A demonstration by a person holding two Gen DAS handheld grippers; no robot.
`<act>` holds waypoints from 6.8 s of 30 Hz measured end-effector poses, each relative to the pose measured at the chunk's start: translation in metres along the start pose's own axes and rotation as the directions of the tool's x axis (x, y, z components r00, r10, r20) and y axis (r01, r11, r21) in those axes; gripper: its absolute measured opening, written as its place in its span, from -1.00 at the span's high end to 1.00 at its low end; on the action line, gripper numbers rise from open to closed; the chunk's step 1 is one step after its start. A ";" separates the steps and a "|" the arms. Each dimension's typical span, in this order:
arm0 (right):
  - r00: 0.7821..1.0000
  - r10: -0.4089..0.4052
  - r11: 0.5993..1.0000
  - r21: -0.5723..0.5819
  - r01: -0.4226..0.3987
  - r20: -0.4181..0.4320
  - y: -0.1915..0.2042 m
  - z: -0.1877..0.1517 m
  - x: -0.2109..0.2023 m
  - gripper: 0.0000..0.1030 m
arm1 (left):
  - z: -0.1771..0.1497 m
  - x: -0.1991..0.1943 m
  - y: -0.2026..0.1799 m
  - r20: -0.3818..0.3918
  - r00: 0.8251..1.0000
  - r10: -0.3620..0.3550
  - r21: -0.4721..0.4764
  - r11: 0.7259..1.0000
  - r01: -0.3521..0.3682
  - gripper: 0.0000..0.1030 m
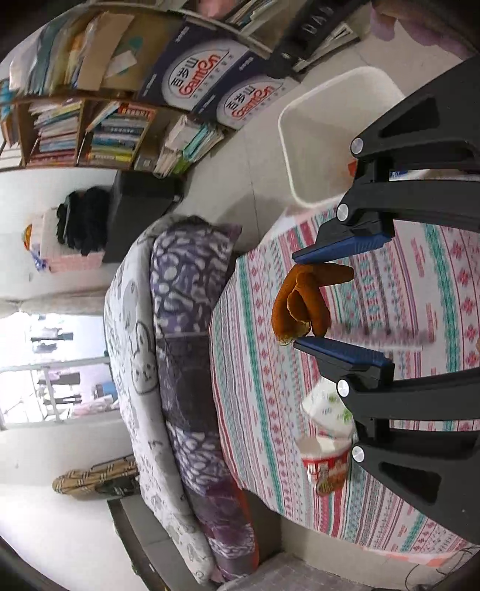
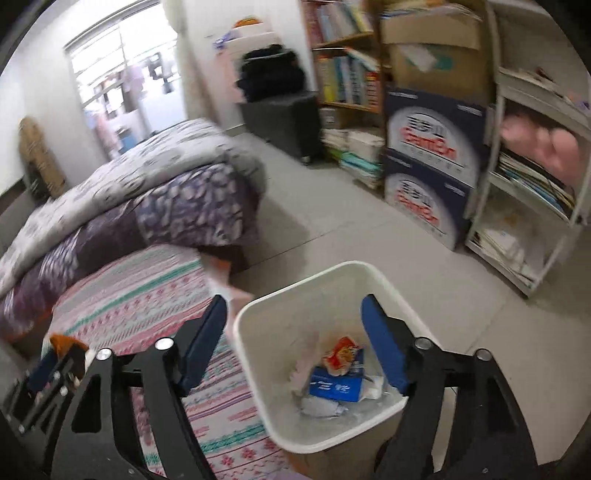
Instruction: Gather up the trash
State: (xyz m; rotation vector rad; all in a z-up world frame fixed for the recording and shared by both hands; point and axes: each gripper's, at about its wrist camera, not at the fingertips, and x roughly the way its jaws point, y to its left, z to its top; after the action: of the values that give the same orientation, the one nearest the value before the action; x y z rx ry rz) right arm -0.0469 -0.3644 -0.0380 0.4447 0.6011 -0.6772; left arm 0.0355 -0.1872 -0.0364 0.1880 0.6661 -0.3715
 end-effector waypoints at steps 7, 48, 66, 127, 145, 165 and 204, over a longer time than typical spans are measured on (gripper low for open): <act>0.999 -0.028 0.990 0.139 0.026 0.017 -0.043 0.012 -0.003 -0.66 | 0.004 0.010 -0.041 -0.056 0.991 -0.118 -0.003 0.993 0.118 0.20; 0.986 0.050 0.997 -0.056 -0.059 -0.158 0.052 -0.029 0.022 -0.86 | -0.031 0.060 0.063 -0.263 0.963 0.059 -0.084 0.993 -0.084 -0.60; 0.945 0.068 0.973 -0.189 -0.134 -0.320 0.124 -0.070 0.054 -0.86 | -0.024 0.147 0.132 -0.474 0.879 0.054 0.062 0.998 -0.028 -0.87; 0.917 0.346 0.842 -0.365 -0.397 -0.199 0.227 -0.093 0.011 0.55 | 0.015 0.011 0.215 -0.025 0.971 0.239 -0.153 0.959 -0.240 -0.62; 0.947 0.313 0.876 -0.365 -0.315 -0.066 0.184 -0.063 -0.010 0.55 | 0.017 -0.012 0.165 0.054 0.971 0.232 -0.076 0.971 -0.228 -0.62; 0.997 0.081 0.985 -0.152 -0.081 -0.005 0.070 -0.014 0.002 0.48 | 0.027 -0.016 0.073 0.095 0.990 0.106 0.023 0.994 -0.108 -0.62; 0.989 -0.133 0.964 0.241 0.113 0.067 -0.079 0.023 -0.013 -0.73 | 0.006 0.002 -0.098 -0.038 0.966 -0.255 0.203 0.945 0.257 -0.71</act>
State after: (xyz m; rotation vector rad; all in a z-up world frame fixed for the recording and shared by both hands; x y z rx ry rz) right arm -0.1014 -0.4268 -0.0266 0.6018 0.4739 -0.8872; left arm 0.0018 -0.2798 -0.0386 0.3022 0.6645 -0.6914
